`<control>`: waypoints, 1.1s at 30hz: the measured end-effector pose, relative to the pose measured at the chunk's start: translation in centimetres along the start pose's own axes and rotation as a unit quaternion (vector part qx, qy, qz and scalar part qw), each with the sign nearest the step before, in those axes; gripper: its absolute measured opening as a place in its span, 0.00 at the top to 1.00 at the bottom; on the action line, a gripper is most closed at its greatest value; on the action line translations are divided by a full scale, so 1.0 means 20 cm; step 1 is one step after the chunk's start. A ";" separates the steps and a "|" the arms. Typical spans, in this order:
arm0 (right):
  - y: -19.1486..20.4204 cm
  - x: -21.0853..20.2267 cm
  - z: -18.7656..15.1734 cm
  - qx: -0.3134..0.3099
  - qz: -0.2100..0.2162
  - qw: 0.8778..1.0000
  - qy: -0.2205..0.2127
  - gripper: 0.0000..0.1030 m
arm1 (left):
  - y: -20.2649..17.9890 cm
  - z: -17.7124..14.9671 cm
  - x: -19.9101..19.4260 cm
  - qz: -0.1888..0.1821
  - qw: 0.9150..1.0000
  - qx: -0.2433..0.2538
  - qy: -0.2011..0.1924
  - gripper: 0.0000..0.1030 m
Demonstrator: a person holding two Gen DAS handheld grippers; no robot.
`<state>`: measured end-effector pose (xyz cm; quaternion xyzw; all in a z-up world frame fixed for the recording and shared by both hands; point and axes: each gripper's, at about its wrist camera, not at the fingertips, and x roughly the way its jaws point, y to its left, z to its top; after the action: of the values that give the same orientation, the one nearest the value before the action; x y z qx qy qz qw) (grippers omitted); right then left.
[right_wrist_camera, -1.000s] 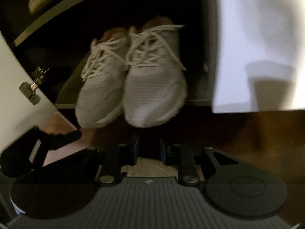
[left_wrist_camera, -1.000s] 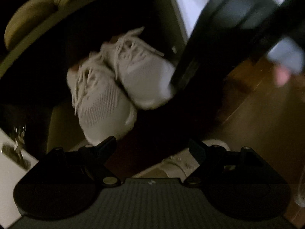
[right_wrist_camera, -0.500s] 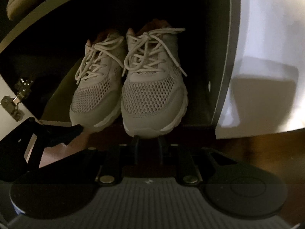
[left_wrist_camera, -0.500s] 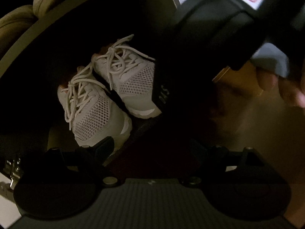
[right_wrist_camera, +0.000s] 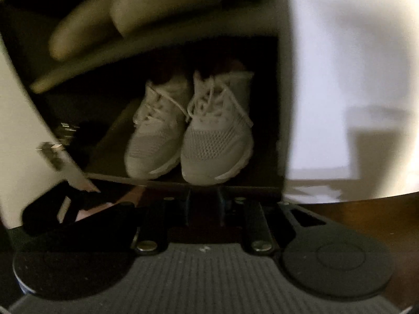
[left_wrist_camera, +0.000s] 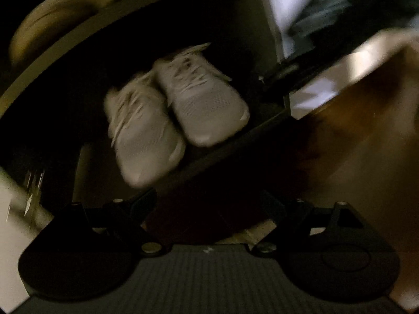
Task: Organize scattered shoes
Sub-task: 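Withdraw both tools out of the cabinet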
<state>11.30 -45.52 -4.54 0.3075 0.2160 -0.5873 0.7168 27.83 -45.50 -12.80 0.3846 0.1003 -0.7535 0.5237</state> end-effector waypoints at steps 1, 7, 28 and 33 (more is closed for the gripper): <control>0.00 -0.13 0.00 -0.005 -0.004 1.000 0.006 0.80 | 0.01 0.01 -0.13 0.013 0.998 -0.051 0.035 0.15; 0.08 -0.89 0.12 -0.058 -0.042 0.996 0.052 0.67 | 0.05 0.31 -0.88 0.064 0.968 -0.198 0.141 0.17; 0.52 -2.75 0.82 -0.068 -0.032 0.997 -0.010 0.35 | 0.22 1.28 -3.02 0.103 0.938 -0.304 0.135 0.14; 0.65 -3.01 0.77 -0.052 -0.040 0.998 -0.023 0.32 | 0.22 1.26 -3.35 0.094 0.947 -0.284 0.117 0.14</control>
<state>10.16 -11.82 49.34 0.2472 0.2416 -0.6102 0.7129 30.08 -13.75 51.39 0.3133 0.3342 -0.5906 0.6644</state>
